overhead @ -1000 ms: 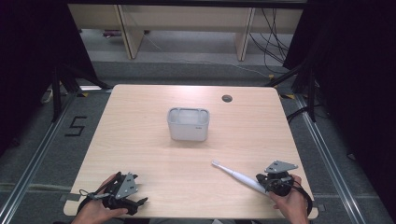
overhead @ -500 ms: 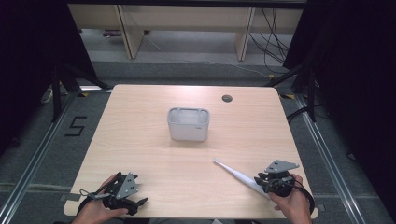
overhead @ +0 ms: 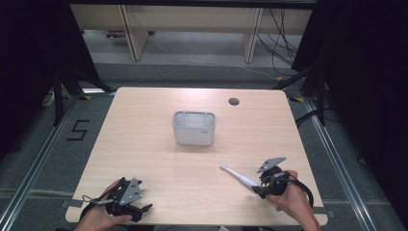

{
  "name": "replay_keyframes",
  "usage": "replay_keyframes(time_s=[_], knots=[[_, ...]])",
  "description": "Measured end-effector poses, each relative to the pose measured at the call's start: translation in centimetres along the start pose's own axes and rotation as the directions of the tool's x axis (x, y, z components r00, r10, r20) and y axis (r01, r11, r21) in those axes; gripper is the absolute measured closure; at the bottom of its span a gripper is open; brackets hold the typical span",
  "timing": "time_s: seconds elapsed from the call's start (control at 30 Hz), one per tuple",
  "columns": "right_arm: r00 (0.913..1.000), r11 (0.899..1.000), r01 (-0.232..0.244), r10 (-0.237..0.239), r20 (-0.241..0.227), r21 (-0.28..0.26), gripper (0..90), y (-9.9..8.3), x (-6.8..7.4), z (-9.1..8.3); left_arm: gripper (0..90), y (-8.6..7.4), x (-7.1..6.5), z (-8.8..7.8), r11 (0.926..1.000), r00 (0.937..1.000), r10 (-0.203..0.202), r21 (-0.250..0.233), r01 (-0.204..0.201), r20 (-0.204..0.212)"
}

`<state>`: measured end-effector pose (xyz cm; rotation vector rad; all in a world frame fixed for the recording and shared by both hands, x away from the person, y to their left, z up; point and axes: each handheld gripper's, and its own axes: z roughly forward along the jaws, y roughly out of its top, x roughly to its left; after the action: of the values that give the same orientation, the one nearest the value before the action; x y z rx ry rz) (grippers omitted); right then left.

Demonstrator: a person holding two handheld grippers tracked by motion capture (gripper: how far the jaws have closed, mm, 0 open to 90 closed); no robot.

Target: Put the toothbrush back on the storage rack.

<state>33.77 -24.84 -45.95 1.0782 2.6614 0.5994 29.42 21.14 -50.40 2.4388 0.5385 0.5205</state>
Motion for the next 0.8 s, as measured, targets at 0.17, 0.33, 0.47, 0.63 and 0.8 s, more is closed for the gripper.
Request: replay_keyframes(time_s=[0.17, 0.33, 0.47, 0.63, 0.8], knots=[[0.9997, 0.998, 0.012, -0.011, -0.023, 0.066, 52.3, 0.9, -0.2, 0.8, 16.3, 0.0, 0.0, 0.0, 1.0000, 1.0000, 0.000, 0.000, 0.000, 0.000], [0.9983, 0.991, 0.046, -0.041, -0.041, 0.129, 51.5, 1.7, -0.3, 1.5, 16.4, 0.0, 0.0, 0.0, 1.0000, 1.0000, -0.002, 0.000, 0.002, 0.000], [0.9950, 0.984, 0.091, -0.083, -0.055, 0.153, 52.4, 2.5, -0.4, 2.0, 16.3, 0.1, 0.0, -0.1, 1.0000, 1.0000, 0.004, 0.005, -0.004, 0.006], [0.9948, 0.979, 0.088, -0.077, -0.066, 0.181, 54.6, 2.9, -0.3, 2.4, 16.3, 0.0, 0.0, 0.0, 1.0000, 1.0000, 0.001, -0.002, -0.001, 0.002], [0.9934, 0.969, 0.098, -0.081, -0.081, 0.226, 56.7, 3.4, -0.7, 2.9, 16.3, 0.0, 0.0, 0.0, 1.0000, 1.0000, 0.000, -0.005, 0.000, 0.003]])
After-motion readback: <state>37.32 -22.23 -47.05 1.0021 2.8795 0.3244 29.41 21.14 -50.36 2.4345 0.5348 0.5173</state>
